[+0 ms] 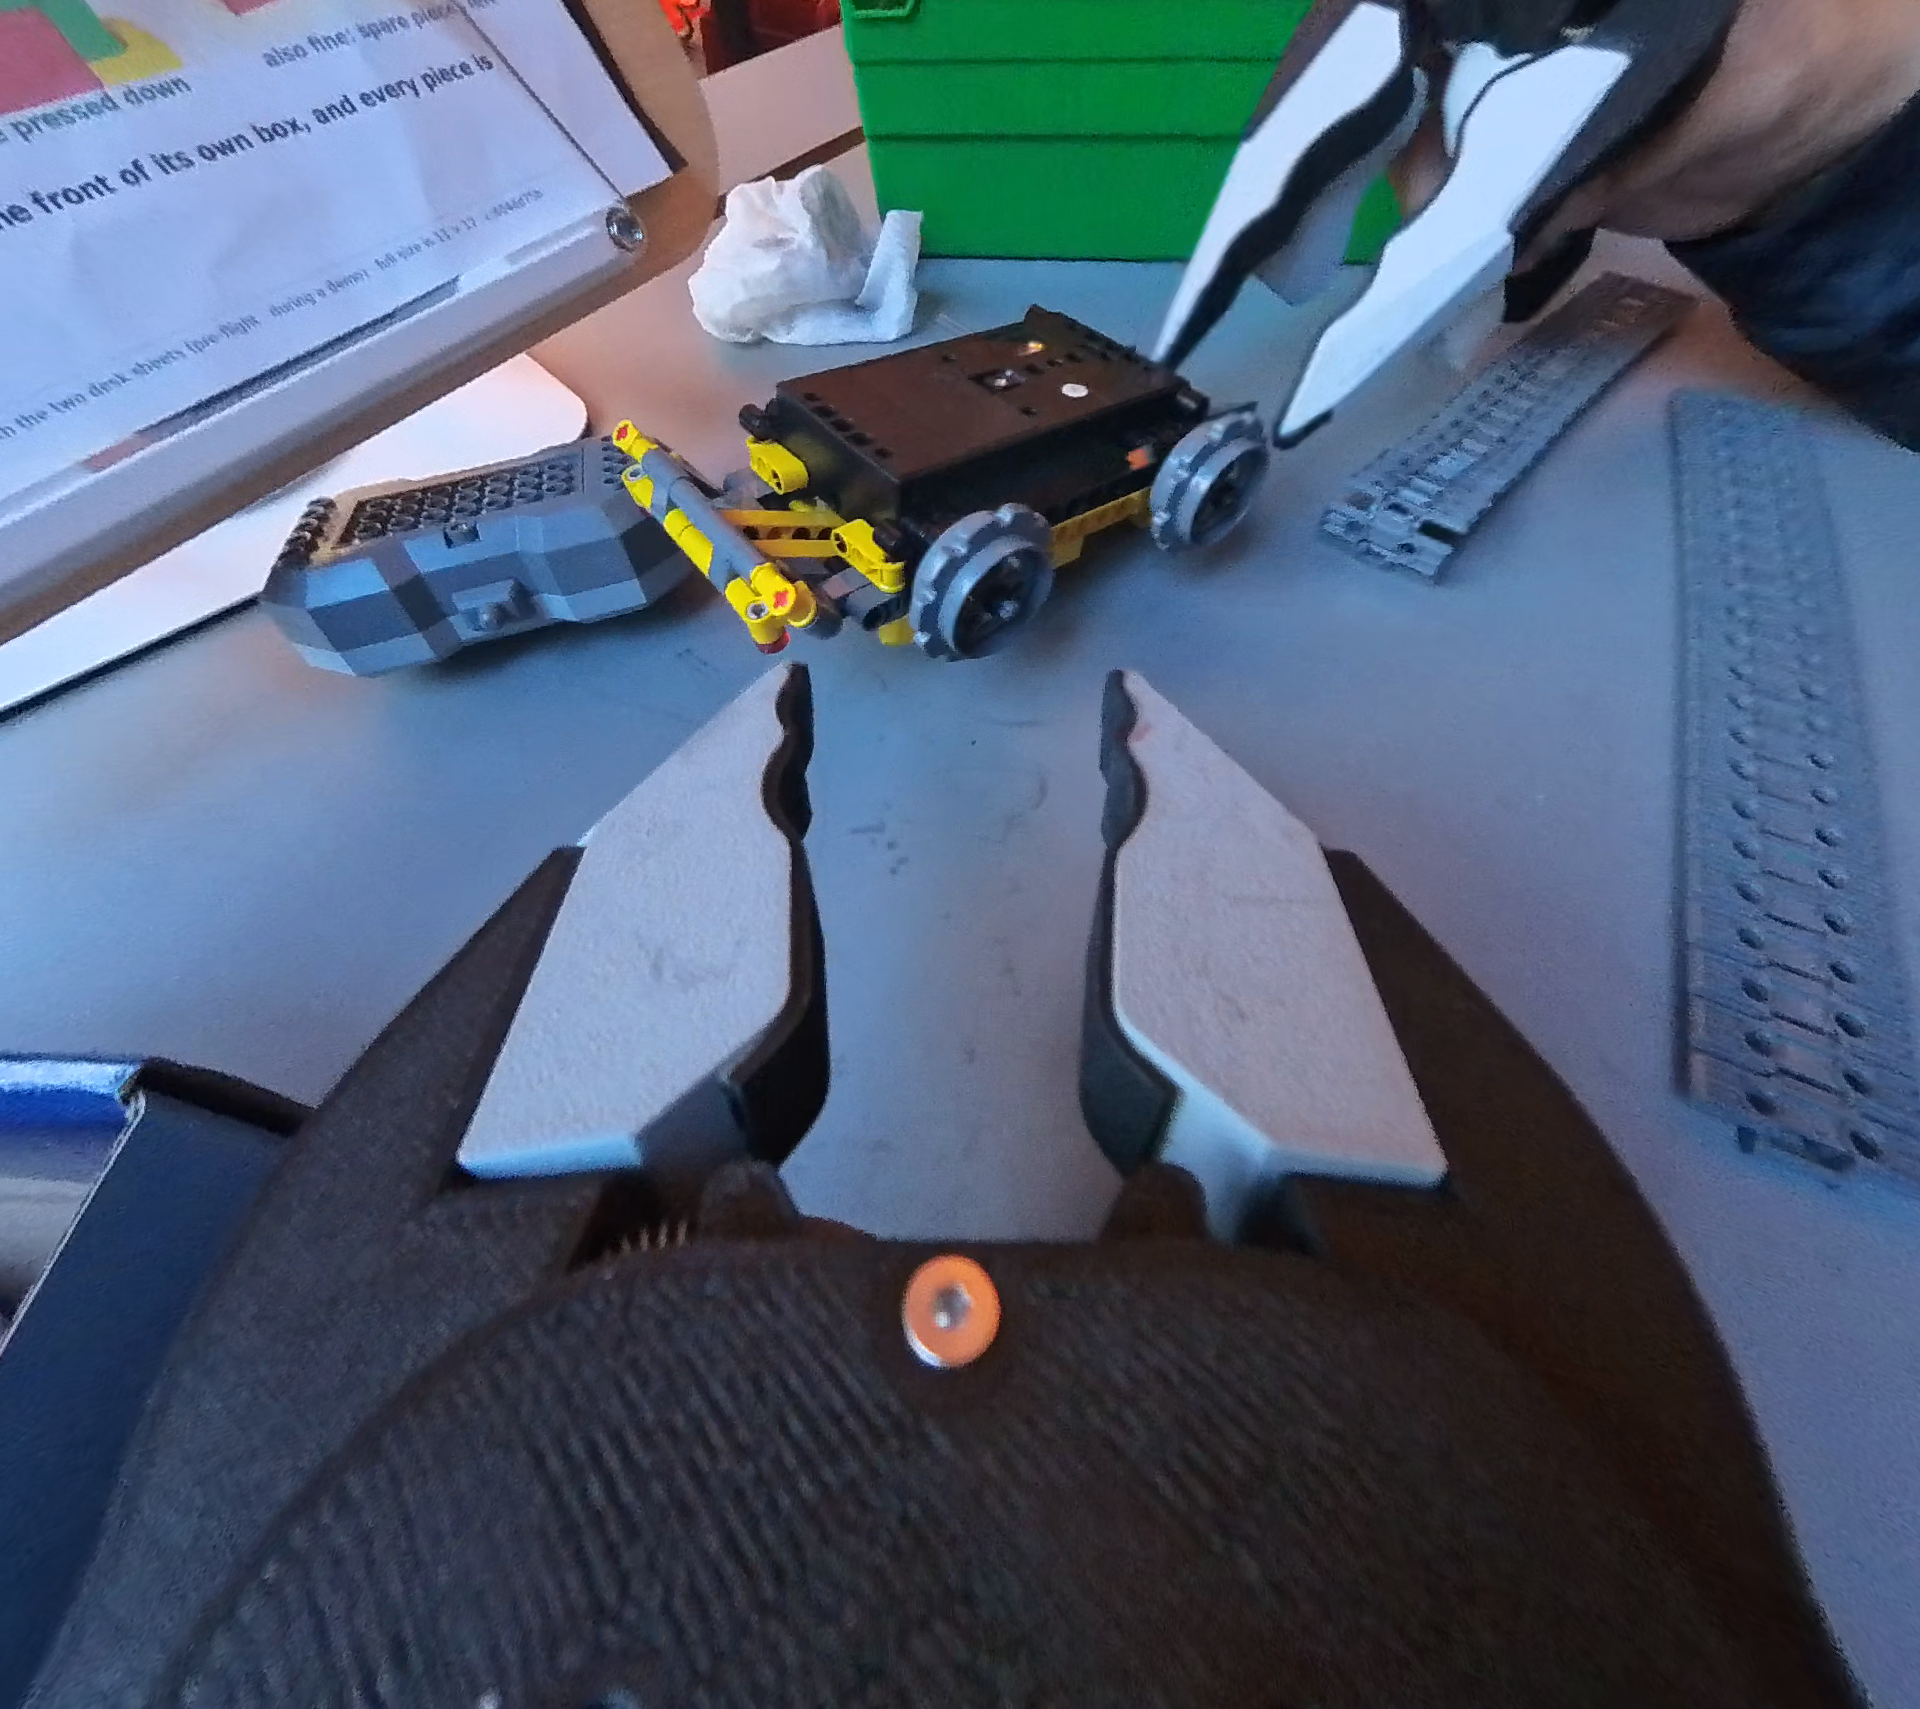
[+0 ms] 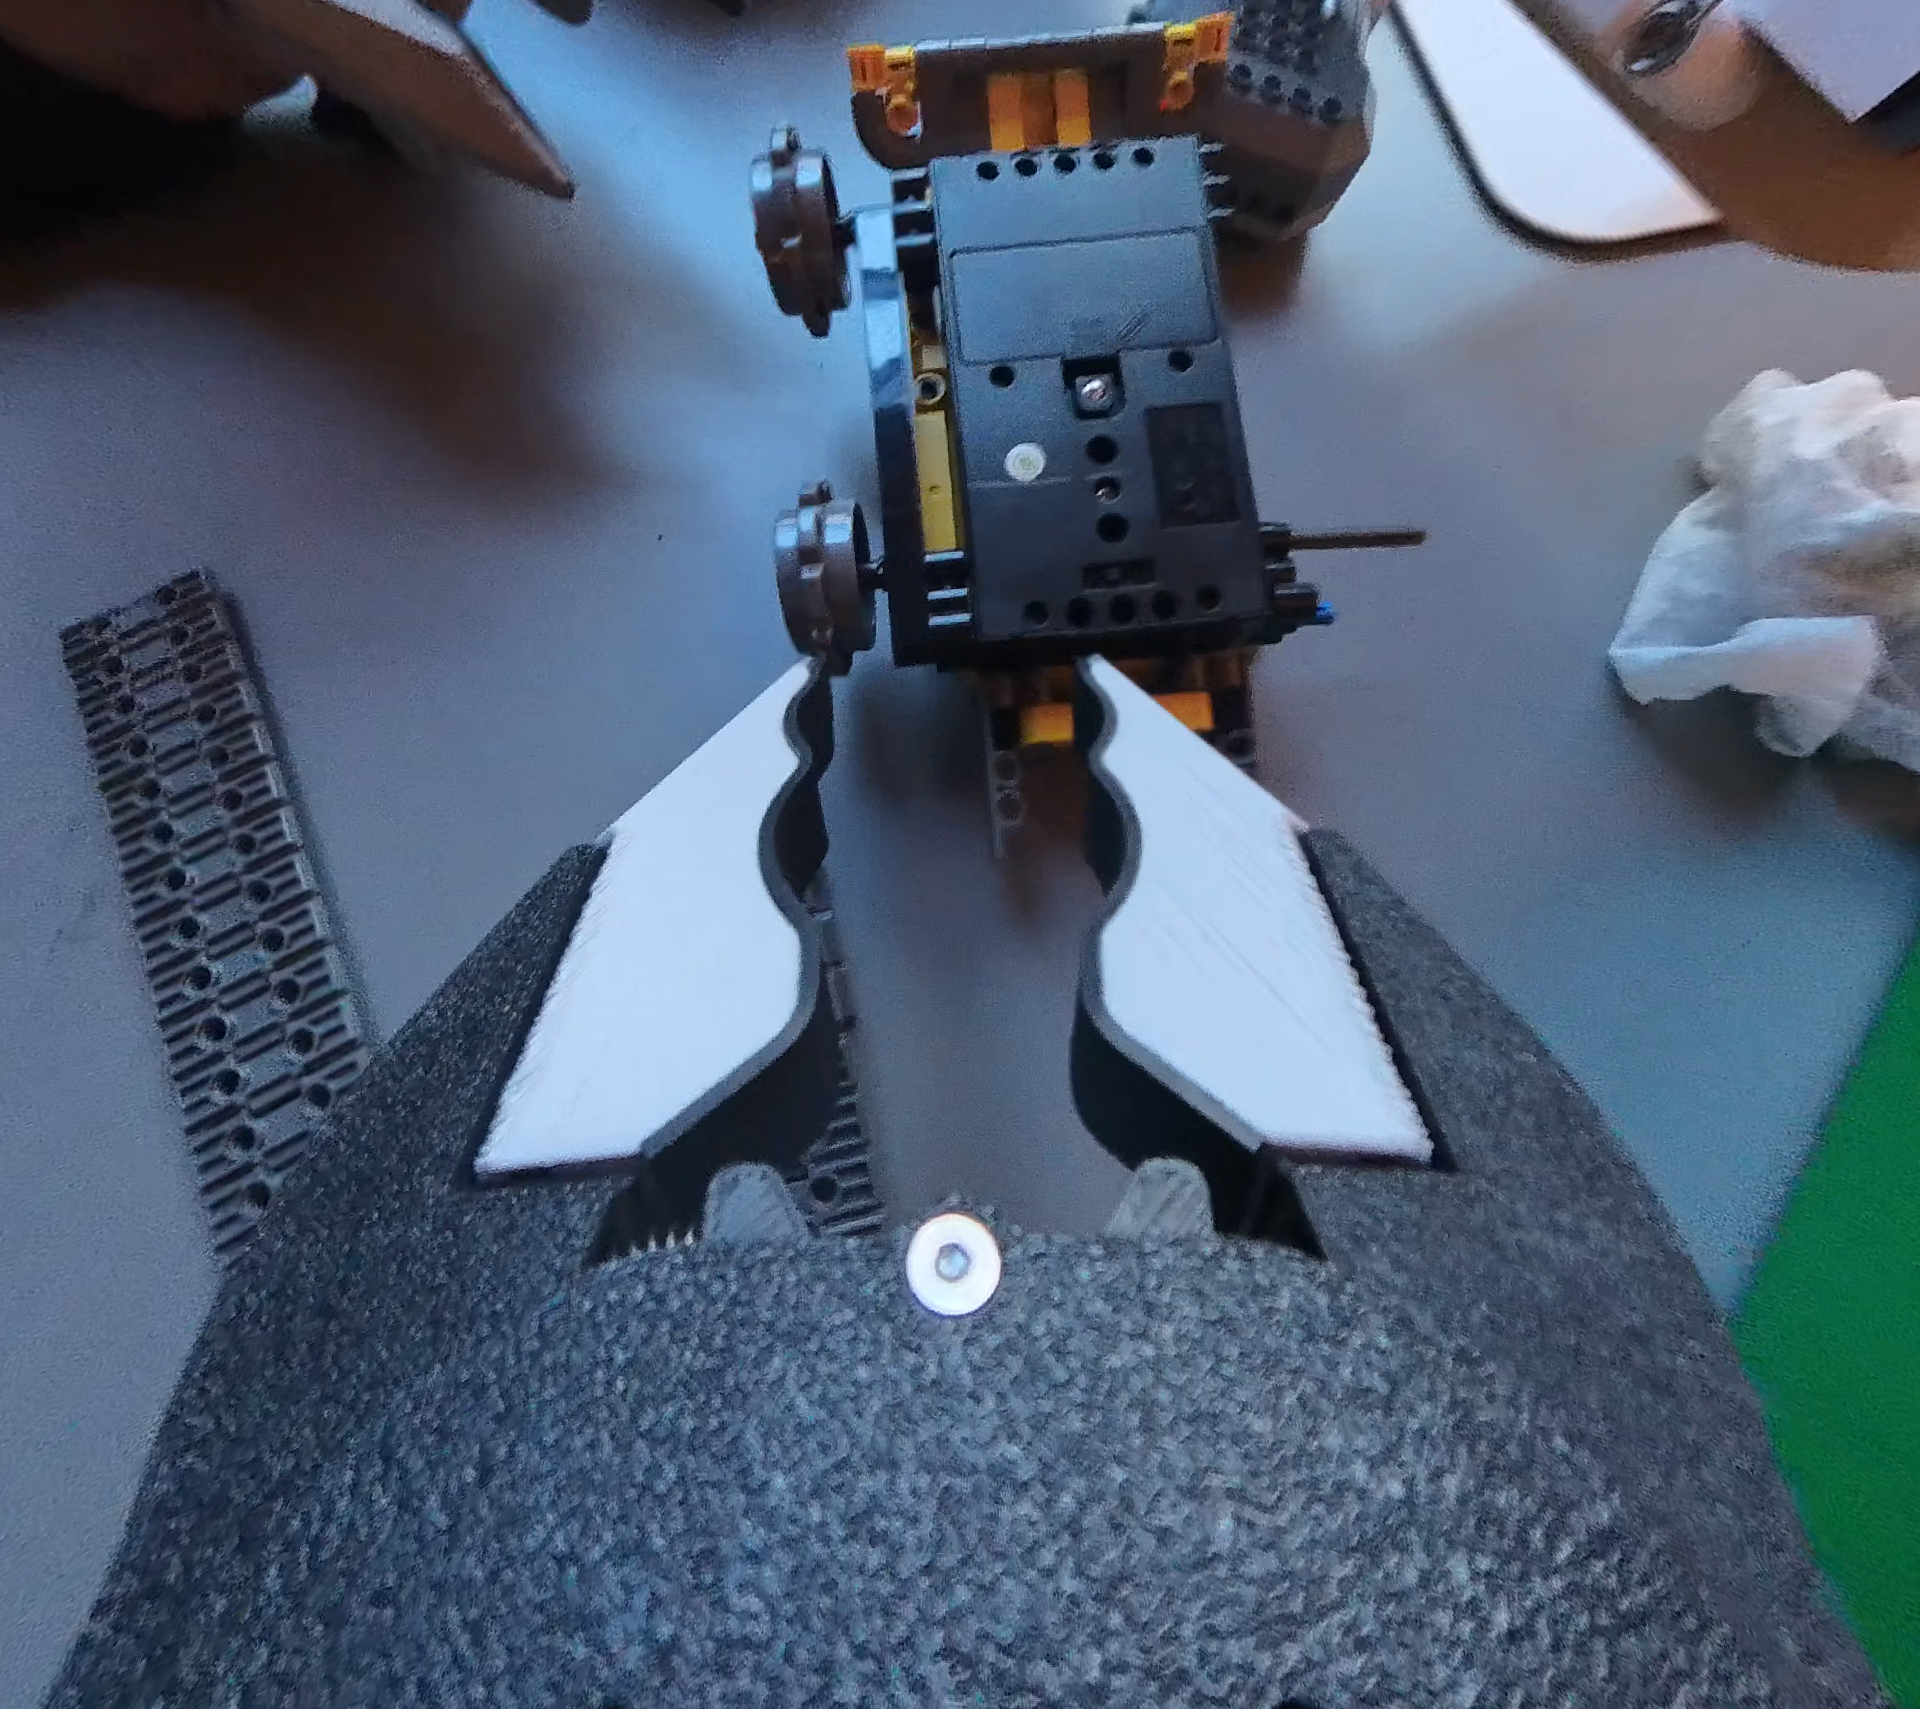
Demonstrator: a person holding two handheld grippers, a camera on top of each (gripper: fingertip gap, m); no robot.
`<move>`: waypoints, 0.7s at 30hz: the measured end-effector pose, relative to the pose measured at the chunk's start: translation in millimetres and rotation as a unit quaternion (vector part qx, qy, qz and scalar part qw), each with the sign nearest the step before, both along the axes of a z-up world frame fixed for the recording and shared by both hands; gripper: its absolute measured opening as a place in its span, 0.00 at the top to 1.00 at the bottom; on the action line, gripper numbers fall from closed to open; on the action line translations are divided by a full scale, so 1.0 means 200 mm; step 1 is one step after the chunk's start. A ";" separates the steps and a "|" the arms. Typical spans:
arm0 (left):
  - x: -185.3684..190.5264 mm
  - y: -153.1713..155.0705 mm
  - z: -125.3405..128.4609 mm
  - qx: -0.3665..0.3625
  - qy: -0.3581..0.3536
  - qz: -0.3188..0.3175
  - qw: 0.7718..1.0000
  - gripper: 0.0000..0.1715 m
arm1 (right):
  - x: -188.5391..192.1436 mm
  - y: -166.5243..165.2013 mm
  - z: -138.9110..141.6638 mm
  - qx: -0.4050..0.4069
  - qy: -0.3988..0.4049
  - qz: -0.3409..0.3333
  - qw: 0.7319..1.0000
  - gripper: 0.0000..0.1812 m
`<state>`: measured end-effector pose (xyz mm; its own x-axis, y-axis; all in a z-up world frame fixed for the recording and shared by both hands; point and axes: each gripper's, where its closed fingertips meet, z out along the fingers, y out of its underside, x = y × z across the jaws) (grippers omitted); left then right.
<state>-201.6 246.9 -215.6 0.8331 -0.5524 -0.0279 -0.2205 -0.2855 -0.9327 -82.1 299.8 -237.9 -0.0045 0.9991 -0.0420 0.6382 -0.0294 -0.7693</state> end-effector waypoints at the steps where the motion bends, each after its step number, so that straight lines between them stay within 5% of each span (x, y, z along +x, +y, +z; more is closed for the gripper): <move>1: 0.00 0.01 -0.01 -0.008 0.002 -0.001 1.000 0.68 | 0.00 -0.03 -0.02 -0.009 0.002 0.010 1.000 0.79; 6: 0.07 0.09 -0.06 -0.018 0.044 -0.025 0.999 0.66 | 0.00 -0.25 -0.15 0.002 -0.048 0.123 0.991 1.00; 8: 0.09 0.11 -0.08 -0.025 0.061 -0.038 0.997 0.68 | -0.01 -0.36 -0.13 -0.008 -0.034 0.174 0.984 1.00; 14: 0.11 0.12 -0.09 -0.039 0.054 -0.063 0.996 0.87 | 0.02 -0.06 0.11 0.031 0.054 0.033 0.998 0.99; 17: 0.13 0.09 -0.07 -0.028 0.043 -0.083 0.995 0.93 | 0.05 0.05 -0.02 0.017 -0.004 -0.024 1.000 0.83; 21: 0.18 -0.06 -0.07 -0.031 0.042 -0.166 0.985 0.85 | 0.04 0.01 -0.09 0.035 -0.024 0.004 0.999 0.78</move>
<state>-165.4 234.5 -229.9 0.6031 -0.7963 -0.0464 -0.3860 -0.2404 -0.8906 -74.4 302.6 -255.7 -0.0128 0.9995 0.0283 0.6746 0.0295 -0.7376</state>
